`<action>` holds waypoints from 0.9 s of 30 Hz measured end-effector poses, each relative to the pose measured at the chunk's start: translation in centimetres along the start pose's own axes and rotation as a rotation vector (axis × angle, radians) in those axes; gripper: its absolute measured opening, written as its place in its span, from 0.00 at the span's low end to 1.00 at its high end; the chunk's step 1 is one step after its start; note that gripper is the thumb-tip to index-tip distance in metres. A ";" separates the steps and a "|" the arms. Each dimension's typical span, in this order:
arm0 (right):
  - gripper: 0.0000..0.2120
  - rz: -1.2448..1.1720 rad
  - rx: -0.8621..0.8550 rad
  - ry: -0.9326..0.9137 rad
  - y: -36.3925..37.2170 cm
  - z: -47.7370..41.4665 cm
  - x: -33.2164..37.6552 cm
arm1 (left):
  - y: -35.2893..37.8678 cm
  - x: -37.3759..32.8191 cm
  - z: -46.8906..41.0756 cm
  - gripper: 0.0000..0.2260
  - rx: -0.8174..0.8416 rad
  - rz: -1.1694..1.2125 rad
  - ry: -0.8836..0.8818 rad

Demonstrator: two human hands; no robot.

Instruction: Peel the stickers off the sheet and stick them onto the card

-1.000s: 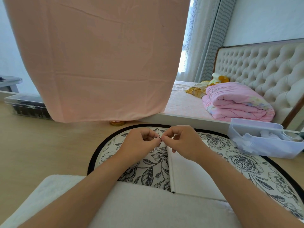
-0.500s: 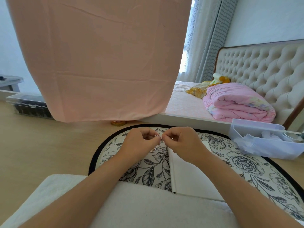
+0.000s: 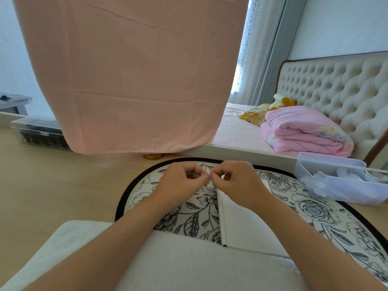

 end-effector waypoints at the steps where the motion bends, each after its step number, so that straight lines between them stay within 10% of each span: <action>1: 0.12 0.020 -0.003 -0.018 0.1 0.0 -0.1 | 0.0 0.1 0.0 0.02 0.003 -0.003 0.002; 17: 0.11 -0.149 -0.040 0.165 0.1 0.0 0.0 | 0.0 0.0 0.1 0.07 -0.219 -0.278 0.272; 27: 0.06 0.141 -0.141 -0.014 0.8 0.3 -0.5 | 0.7 -0.1 0.1 0.05 -0.126 -0.036 -0.007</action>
Point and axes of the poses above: each hand's wrist, its own z-axis away from the middle knuckle, its own y-axis out of the palm, x = y × z, the point moved 1 cm from there along -z, towards the middle knuckle, and after that the axes turned 6 degrees about -x, right-handed, at the moved point
